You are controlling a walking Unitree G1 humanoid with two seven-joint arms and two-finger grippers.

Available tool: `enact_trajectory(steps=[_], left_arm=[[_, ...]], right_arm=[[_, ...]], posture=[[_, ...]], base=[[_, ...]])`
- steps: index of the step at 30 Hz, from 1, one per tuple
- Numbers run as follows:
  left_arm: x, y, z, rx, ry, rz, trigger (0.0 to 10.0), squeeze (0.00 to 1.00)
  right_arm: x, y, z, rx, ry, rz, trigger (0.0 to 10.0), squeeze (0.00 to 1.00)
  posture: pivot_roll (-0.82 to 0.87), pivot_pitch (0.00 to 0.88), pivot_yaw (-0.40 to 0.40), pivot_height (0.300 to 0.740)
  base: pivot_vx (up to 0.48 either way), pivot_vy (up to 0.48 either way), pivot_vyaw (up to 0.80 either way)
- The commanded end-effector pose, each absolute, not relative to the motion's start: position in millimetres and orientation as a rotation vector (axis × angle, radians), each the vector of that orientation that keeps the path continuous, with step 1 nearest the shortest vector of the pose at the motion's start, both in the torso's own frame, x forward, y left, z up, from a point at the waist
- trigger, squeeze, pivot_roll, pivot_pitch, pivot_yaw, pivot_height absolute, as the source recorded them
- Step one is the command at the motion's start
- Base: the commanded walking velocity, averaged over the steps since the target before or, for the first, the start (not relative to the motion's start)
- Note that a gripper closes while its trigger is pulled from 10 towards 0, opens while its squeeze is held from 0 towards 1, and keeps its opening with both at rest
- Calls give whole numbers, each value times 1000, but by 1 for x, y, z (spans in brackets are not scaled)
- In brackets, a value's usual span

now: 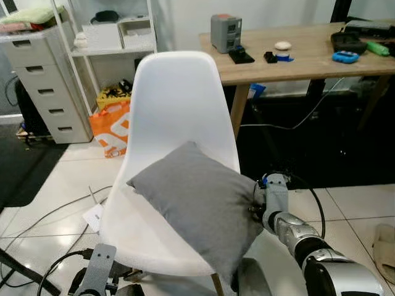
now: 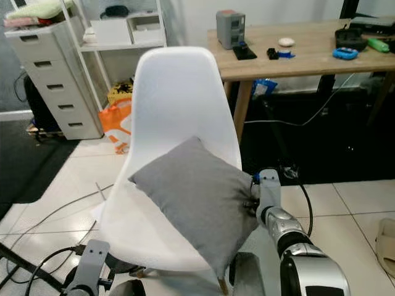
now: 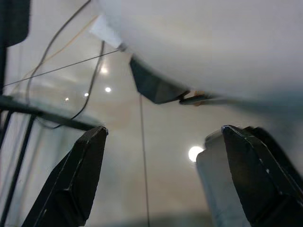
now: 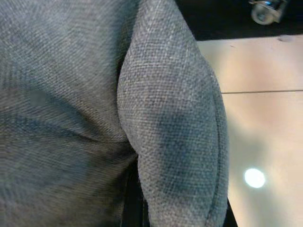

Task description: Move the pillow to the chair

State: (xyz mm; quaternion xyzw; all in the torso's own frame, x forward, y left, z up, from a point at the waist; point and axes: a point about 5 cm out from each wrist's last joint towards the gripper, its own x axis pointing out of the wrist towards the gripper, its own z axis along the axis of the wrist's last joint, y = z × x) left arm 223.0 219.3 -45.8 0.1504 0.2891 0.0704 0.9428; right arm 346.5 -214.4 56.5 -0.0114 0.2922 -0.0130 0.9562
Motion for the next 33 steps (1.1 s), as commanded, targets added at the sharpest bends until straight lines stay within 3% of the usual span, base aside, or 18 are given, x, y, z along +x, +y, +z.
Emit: enact_trajectory(steps=[1, 2, 9, 11, 20, 26, 30, 33], left_arm=[[227, 216, -43, 321, 561, 137, 10000, 0], [229, 212, -40, 321, 535, 135, 10000, 0], [230, 210, -39, 322, 513, 135, 10000, 0], [229, 209, -38, 323, 499, 132, 10000, 0], [231, 215, -35, 325, 496, 133, 10000, 0], [238, 237, -28, 332, 518, 144, 10000, 0], [228, 252, -33, 334, 580, 158, 10000, 0], [220, 258, -38, 334, 614, 163, 10000, 0]], right_arm=[[342, -230, 55, -89, 623, -117, 10000, 0], [336, -248, 54, -141, 657, -208, 10000, 0], [329, -267, 53, -138, 676, -307, 10000, 0], [337, -282, 73, -48, 535, -343, 10000, 0], [352, -289, 106, -30, 359, -324, 10000, 0], [371, -268, 132, -27, 245, -136, 10000, 0], [385, -221, 138, 16, 201, 125, 10000, 0], [387, -206, 139, 32, 191, 193, 10000, 0]], posture=[[-125, 117, 21, 495], [-125, 117, 19, 485], [-125, 120, 19, 470], [-130, 124, 23, 465], [-128, 131, 26, 465], [-130, 136, 31, 465], [-130, 140, 36, 465], [-128, 138, 37, 465]], base=[[0, 0, 0], [0, 0, 0], [0, 0, 0], [0, 0, 0], [0, 0, 0], [0, 0, 0], [0, 0, 0], [0, 0, 0]])
